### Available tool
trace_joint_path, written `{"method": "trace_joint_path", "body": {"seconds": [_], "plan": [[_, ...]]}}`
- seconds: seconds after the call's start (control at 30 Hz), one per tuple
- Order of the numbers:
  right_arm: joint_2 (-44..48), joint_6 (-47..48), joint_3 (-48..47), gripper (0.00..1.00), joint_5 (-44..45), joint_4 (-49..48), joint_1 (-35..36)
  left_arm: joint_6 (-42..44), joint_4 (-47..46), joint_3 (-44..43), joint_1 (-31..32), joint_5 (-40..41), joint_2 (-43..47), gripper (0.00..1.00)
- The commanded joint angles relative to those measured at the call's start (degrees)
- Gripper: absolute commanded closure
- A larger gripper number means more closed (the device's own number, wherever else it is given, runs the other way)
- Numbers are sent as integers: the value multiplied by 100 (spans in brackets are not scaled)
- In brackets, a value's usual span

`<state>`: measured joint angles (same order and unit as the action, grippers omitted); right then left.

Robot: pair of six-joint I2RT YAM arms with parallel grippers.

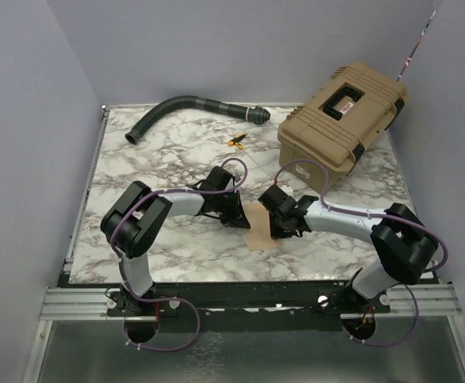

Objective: Place the letter into the envelope and seal it

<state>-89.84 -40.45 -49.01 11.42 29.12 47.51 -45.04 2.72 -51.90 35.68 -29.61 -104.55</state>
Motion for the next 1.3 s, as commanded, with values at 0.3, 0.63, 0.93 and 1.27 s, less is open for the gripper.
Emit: {"method": "trace_joint_path", "body": {"seconds": [0.3,0.63,0.93,1.27], "plan": [[886,135,-738,83,58,676,-101,599,571,-554,-60,611,219,95],[1058,1020,-1047,53,1050,94,-696,771,606,-1056,-323,899,928,49],[-133,3352,-1444,47,515,52,-1357,936,652,-782,-803,2226,1851,8],[-1098,4437,-1962,49,-220,324,-1776,1143,910,-856,-1230,2251,2019,1]]}}
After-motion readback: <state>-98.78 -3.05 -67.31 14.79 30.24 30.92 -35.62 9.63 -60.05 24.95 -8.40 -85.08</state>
